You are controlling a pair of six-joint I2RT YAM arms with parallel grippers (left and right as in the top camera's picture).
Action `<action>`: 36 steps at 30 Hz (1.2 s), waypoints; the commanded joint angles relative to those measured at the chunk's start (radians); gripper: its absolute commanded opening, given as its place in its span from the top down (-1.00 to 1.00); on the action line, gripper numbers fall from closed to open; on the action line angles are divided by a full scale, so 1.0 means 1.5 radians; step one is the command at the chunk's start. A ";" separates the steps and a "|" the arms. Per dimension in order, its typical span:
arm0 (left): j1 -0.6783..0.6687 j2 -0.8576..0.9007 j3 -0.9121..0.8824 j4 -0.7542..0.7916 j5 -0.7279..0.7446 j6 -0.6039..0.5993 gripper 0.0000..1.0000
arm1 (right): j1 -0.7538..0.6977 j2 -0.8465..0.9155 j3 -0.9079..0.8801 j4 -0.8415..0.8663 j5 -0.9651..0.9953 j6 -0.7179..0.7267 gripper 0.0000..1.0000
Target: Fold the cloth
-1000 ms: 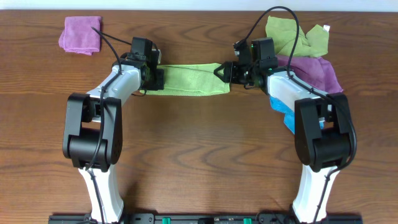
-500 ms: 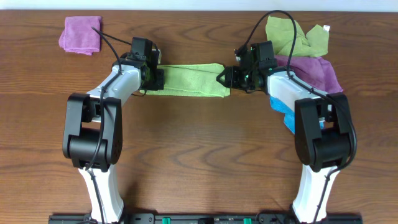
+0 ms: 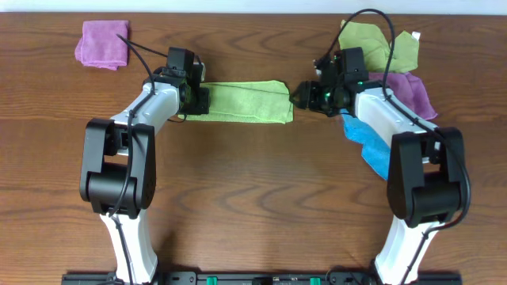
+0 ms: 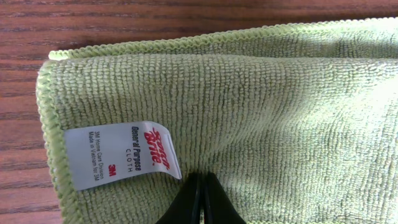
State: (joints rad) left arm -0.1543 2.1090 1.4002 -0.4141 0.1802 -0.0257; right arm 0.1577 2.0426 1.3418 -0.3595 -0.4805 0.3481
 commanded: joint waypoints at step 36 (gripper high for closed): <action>-0.020 0.053 -0.047 -0.011 0.067 -0.141 0.89 | 0.045 0.160 0.297 -0.164 -0.056 -0.019 0.97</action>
State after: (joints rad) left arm -0.1532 2.1090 1.3979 -0.4061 0.2111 -0.1810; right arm 0.2020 2.2890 1.6905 -0.5537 -0.6277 0.3912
